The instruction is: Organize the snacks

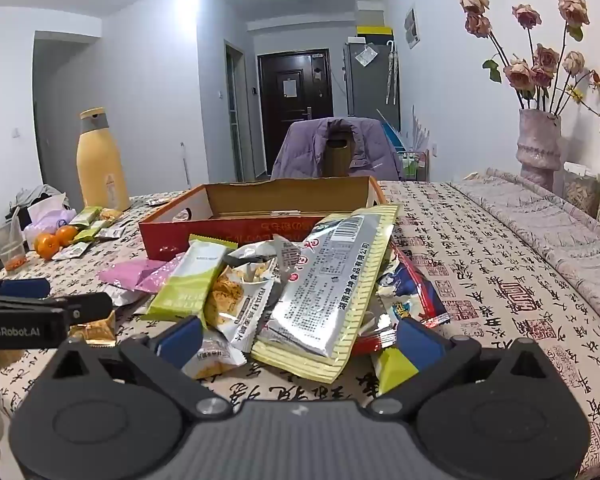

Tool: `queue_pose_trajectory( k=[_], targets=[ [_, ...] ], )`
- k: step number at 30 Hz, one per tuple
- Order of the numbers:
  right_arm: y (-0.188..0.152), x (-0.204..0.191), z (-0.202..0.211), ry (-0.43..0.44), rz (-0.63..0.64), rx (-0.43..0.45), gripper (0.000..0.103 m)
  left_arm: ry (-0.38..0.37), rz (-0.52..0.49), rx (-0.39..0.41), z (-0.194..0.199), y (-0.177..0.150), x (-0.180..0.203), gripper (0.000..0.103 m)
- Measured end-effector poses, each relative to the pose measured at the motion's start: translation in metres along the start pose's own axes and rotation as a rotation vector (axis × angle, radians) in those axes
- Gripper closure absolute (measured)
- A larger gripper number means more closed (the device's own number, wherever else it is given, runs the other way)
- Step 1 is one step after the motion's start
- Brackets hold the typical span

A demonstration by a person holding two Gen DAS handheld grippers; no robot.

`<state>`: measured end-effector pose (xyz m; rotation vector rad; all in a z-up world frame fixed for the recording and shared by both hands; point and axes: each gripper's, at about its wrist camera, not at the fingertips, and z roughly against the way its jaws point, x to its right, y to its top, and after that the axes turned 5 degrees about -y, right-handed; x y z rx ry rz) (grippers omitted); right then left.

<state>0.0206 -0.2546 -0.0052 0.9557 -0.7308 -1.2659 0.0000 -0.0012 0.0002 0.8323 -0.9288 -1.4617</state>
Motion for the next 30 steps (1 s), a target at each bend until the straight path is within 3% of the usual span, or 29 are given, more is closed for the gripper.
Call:
queue_pose_trajectory(
  k=[11, 30],
  targets=[
    [-0.001, -0.0025, 0.0006, -0.01, 0.012, -0.002, 0.0, -0.024, 0.06, -0.012, -0.0008, -0.0012, -0.0062, 0.0],
    [-0.001, -0.0045, -0.0064, -0.002, 0.019, -0.024, 0.0, -0.045, 0.073, -0.011, -0.002, -0.0031, -0.0064, 0.0]
  ],
)
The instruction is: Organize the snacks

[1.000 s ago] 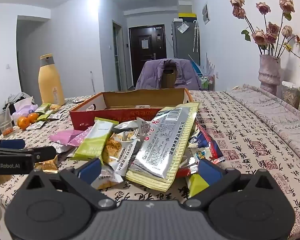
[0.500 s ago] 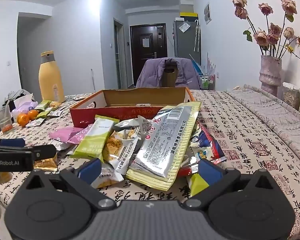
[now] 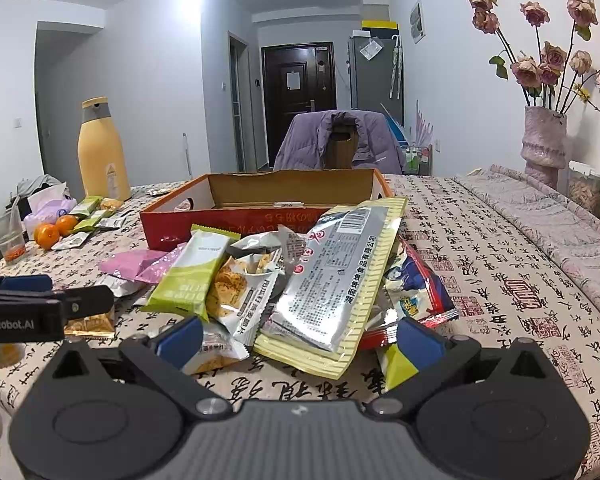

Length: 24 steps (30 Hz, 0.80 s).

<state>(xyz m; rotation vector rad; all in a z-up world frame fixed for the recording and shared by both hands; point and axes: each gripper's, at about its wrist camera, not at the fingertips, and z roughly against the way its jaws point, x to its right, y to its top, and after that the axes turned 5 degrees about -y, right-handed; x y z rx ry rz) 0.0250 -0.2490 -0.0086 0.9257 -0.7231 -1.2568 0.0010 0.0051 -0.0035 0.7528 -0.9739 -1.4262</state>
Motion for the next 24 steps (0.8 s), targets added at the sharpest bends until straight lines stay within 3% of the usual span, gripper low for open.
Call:
queue_pose_trajectory(
  k=[24],
  targets=[
    [-0.0001, -0.0003, -0.0007, -0.003, 0.004, 0.001, 0.0, -0.005, 0.002, 0.005, -0.0001, -0.0008, 0.0007, 0.0]
  ],
)
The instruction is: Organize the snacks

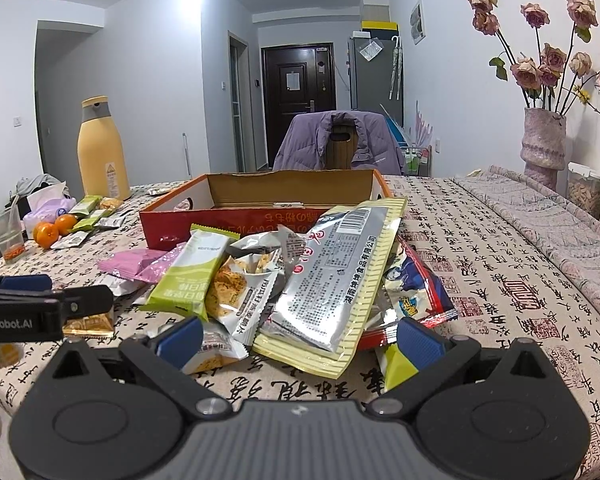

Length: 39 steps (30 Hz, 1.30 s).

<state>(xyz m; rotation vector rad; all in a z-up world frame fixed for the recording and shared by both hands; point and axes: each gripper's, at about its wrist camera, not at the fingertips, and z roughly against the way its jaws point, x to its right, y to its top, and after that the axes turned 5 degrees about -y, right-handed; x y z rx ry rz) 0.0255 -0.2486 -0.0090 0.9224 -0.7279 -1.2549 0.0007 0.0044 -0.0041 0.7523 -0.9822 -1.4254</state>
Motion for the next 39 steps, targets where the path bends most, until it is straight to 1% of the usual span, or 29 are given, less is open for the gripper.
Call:
queue_pose_trajectory(
  k=[39],
  targets=[
    [-0.0004, -0.0045, -0.0034, -0.004, 0.013, -0.01, 0.0, -0.005, 0.014, 0.003, -0.0022, -0.0011, -0.0032, 0.0]
  ],
)
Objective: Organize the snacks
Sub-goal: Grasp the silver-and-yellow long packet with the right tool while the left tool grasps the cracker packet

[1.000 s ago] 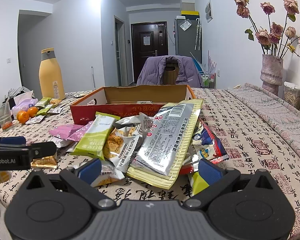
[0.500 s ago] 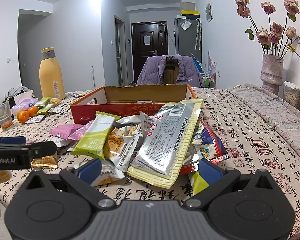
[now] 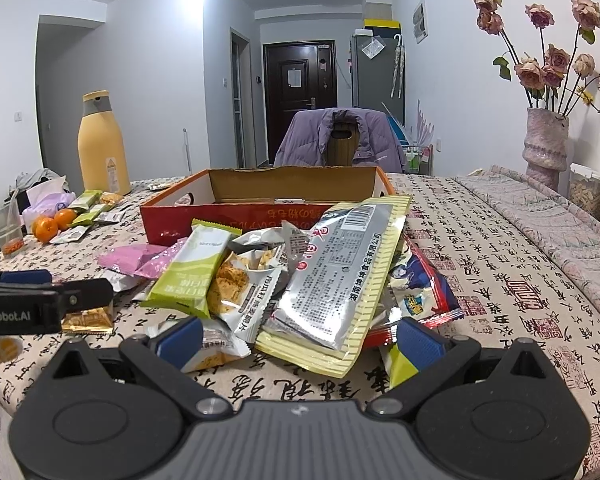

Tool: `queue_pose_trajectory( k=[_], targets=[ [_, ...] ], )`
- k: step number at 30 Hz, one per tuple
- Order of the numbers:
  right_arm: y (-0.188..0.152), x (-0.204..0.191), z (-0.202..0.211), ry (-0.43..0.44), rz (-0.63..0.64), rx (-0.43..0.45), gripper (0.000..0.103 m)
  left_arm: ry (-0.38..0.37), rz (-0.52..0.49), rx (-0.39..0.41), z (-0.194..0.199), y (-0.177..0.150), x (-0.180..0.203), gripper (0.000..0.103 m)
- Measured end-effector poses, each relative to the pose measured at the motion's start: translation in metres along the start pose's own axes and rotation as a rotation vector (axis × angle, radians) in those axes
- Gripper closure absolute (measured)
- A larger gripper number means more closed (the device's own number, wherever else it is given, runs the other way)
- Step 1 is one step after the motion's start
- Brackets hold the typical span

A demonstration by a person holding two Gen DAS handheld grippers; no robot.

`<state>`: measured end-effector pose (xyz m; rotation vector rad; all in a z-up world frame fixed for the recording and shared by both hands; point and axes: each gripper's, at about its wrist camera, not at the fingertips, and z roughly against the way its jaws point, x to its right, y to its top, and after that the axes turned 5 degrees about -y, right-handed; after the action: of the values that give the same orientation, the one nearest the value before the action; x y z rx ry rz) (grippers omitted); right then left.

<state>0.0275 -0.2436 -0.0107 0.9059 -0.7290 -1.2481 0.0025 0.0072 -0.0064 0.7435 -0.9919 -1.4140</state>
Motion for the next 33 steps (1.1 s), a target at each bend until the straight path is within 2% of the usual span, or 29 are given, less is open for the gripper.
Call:
queue_pose_trajectory(
  k=[9, 11, 16, 22, 25, 33],
  targets=[
    [0.008, -0.003, -0.007, -0.039, 0.012, 0.025, 0.002, 0.005, 0.013, 0.003, -0.004, 0.003, -0.005, 0.0],
    [0.011, -0.004, -0.012, -0.058, 0.023, 0.033, 0.009, 0.009, 0.013, 0.004, -0.004, 0.004, -0.005, 0.0],
    [0.023, -0.003, -0.032, -0.122, 0.025, 0.028, 0.018, 0.017, 0.018, 0.004, -0.006, 0.005, -0.007, 0.0],
    [0.035, -0.005, -0.053, -0.182, 0.04, 0.025, 0.019, 0.026, 0.03, -0.005, -0.01, 0.005, -0.01, 0.0],
    [0.036, -0.009, -0.065, -0.215, 0.057, 0.004, 0.03, 0.026, 0.03, -0.008, -0.012, 0.006, -0.011, 0.0],
    [0.028, -0.019, -0.07, -0.248, 0.125, 0.011, 0.025, 0.024, 0.033, -0.019, -0.016, 0.007, -0.013, 0.0]
  ],
)
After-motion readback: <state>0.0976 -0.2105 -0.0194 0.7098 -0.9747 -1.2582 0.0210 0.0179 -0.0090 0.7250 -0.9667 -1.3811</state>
